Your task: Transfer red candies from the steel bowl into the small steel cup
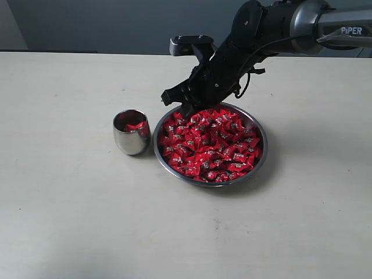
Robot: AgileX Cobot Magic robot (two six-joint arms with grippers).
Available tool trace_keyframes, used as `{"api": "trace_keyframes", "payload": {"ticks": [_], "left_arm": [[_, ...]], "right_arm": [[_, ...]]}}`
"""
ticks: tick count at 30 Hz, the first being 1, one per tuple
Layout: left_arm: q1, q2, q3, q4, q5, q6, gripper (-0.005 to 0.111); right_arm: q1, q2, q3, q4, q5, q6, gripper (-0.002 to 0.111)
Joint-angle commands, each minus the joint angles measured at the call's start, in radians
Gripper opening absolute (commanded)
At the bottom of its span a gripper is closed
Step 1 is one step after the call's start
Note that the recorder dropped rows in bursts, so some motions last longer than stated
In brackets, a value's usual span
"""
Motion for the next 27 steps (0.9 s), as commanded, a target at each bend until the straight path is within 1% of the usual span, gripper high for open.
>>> {"api": "trace_keyframes", "payload": {"ticks": [1, 27], "left_arm": [[0.002, -0.004, 0.002, -0.001, -0.001, -0.002, 0.0], [0.002, -0.004, 0.002, -0.001, -0.001, -0.002, 0.0]], "right_arm": [[-0.004, -0.01, 0.002, -0.007, 0.008, -0.008, 0.0], [-0.004, -0.01, 0.002, -0.005, -0.014, -0.008, 0.0]]}}
